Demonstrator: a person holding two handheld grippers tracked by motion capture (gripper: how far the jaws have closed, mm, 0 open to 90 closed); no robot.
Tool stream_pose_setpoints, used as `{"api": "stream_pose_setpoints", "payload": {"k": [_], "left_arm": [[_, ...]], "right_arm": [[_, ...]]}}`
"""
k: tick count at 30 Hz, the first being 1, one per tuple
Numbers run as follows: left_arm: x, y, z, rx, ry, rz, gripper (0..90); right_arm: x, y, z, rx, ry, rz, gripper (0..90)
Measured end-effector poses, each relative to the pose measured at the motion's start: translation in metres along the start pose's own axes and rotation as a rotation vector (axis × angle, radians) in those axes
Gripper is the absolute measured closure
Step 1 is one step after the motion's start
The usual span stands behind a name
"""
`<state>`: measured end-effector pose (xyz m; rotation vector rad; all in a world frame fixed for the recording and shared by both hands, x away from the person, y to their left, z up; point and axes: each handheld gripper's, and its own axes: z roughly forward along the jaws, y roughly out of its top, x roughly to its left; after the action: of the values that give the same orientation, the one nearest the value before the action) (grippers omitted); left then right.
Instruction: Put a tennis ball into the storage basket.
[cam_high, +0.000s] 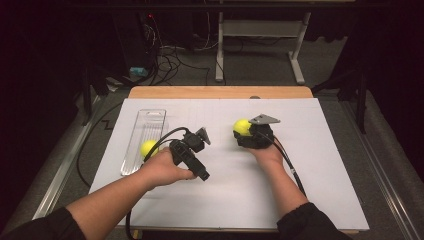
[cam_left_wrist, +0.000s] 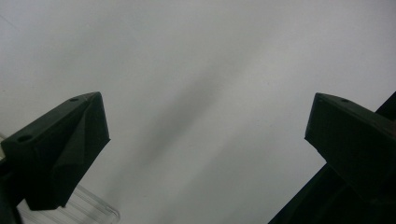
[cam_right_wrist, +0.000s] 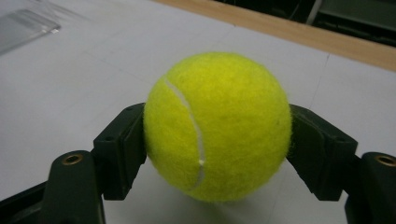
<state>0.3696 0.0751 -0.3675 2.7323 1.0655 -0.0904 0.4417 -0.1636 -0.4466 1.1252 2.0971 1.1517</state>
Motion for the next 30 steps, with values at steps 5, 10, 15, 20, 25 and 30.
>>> {"api": "stream_pose_setpoints", "payload": {"k": [5,10,15,20,25,30], "left_arm": [[-0.001,0.001,-0.001,-0.004,0.000,0.000,0.5],[-0.001,0.003,-0.002,-0.004,0.005,0.000,0.5],[-0.001,0.004,-0.006,-0.014,0.001,-0.001,0.5],[-0.002,0.005,-0.010,-0.022,-0.001,0.001,0.5],[-0.005,0.007,-0.012,-0.023,-0.001,0.001,0.4],[-0.009,0.011,-0.015,-0.021,0.000,0.015,0.4]], "right_arm": [[0.011,-0.002,-0.025,-0.058,0.035,-0.022,26.5],[0.021,-0.012,-0.044,-0.085,0.055,-0.036,26.5],[0.027,-0.026,-0.061,-0.099,0.073,-0.033,26.4],[0.034,-0.040,-0.077,-0.113,0.098,-0.029,26.5],[0.041,-0.057,-0.093,-0.123,0.122,-0.024,26.5],[0.046,-0.072,-0.104,-0.119,0.125,-0.041,26.5]]}}
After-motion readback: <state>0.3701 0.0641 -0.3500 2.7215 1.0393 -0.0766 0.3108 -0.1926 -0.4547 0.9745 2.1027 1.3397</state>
